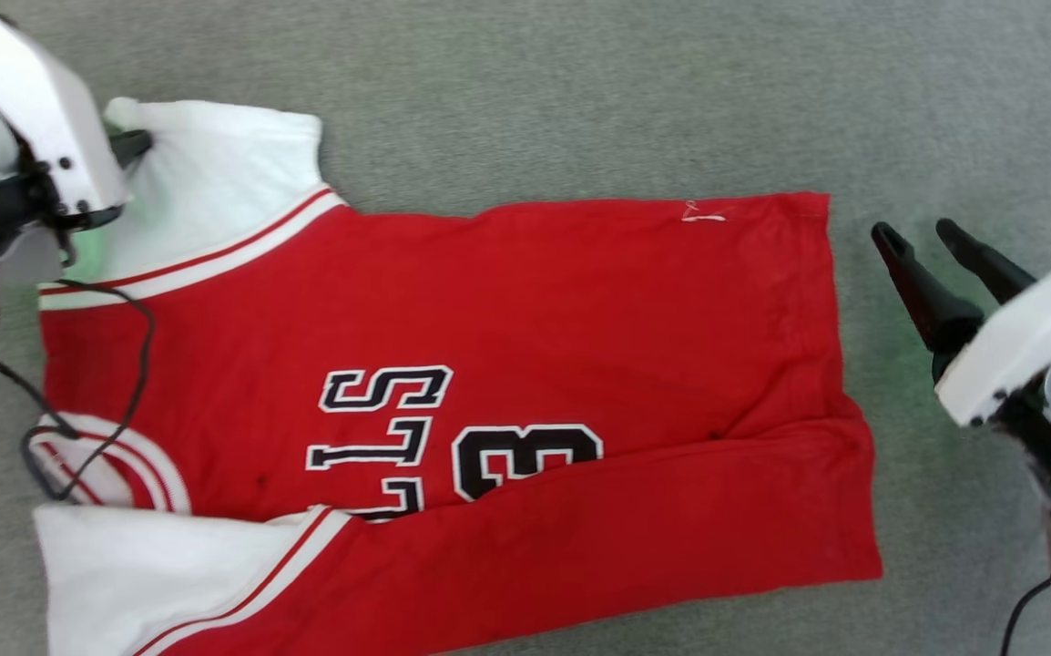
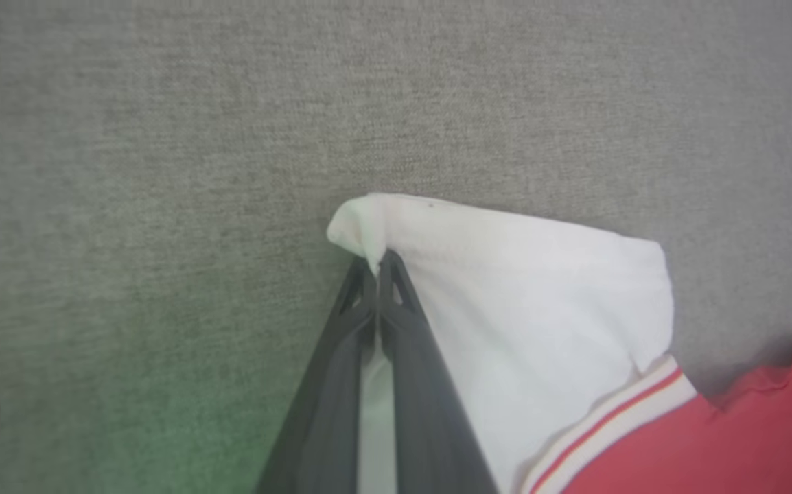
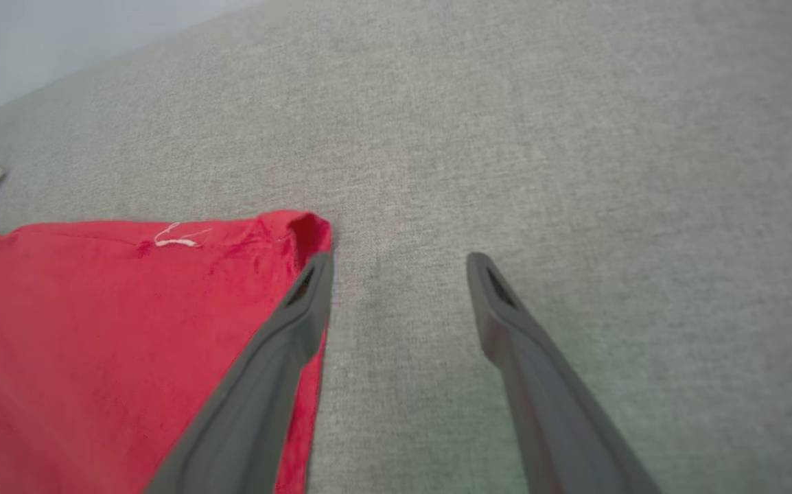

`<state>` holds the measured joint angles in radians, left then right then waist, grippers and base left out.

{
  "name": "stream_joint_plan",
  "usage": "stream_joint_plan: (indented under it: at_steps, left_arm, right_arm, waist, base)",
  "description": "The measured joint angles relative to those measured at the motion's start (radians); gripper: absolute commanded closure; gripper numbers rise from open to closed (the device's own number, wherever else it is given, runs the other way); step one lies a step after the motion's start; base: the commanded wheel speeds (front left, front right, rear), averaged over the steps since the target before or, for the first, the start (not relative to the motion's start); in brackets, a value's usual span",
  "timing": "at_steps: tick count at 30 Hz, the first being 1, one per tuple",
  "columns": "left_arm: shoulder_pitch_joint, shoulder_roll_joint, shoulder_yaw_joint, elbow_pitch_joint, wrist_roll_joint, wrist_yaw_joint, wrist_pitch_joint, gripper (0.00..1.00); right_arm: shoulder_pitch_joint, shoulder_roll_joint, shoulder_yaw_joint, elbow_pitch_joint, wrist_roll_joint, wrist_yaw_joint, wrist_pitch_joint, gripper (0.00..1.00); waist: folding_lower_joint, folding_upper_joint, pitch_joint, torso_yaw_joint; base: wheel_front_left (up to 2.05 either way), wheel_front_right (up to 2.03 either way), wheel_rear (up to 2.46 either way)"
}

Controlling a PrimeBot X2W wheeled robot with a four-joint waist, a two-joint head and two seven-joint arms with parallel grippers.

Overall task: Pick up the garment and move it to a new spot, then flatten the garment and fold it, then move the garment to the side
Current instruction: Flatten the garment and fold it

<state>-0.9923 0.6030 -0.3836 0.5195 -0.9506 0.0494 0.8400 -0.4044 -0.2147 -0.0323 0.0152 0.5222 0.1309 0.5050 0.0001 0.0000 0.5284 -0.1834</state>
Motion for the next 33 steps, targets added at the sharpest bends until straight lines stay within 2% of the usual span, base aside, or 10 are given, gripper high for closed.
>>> stream_joint_plan:
  at_steps: [6,17,18,20,25,33]
  left_arm:
    - [-0.039,-0.019,-0.020,-0.017,0.021,-0.042,-0.035,1.00]
    - [-0.060,-0.035,-0.040,-0.063,0.035,-0.073,-0.060,1.00]
    - [-0.060,-0.035,-0.041,-0.064,0.036,-0.074,-0.061,1.00]
    - [-0.060,-0.034,-0.043,-0.066,0.038,-0.076,-0.063,1.00]
    - [-0.059,-0.028,-0.042,-0.066,0.036,-0.085,-0.073,1.00]
    - [-0.014,-0.018,-0.012,-0.073,0.017,-0.102,-0.146,1.00]
  right_arm:
    - [-0.111,-0.045,0.043,0.053,0.009,0.000,0.240,0.00]
    - [-0.246,-0.059,0.077,0.189,-0.034,0.000,0.456,0.00]
    - [-0.252,-0.059,0.078,0.197,-0.034,0.000,0.466,0.27]
    - [-0.263,-0.062,0.087,0.204,-0.034,0.000,0.476,1.00]
    - [-0.277,-0.067,0.107,0.207,-0.030,0.000,0.461,1.00]
    - [-0.277,-0.093,0.101,0.172,-0.037,0.000,0.366,1.00]
  waist:
    - [0.0000,0.0000,-0.008,0.056]
    - [-0.0001,0.0000,0.017,0.112]
    - [-0.0001,0.0000,0.018,0.114]
    - [-0.0001,0.0000,0.021,0.117]
    - [-0.0001,0.0000,0.014,0.124]
    - [0.0000,0.0000,-0.039,0.135]
  base:
    - [0.00,0.00,0.00]
    - [0.00,0.00,0.00]
    - [0.00,0.00,0.00]
    - [0.00,0.00,0.00]
    - [0.00,0.00,0.00]
    - [0.00,0.00,0.00]
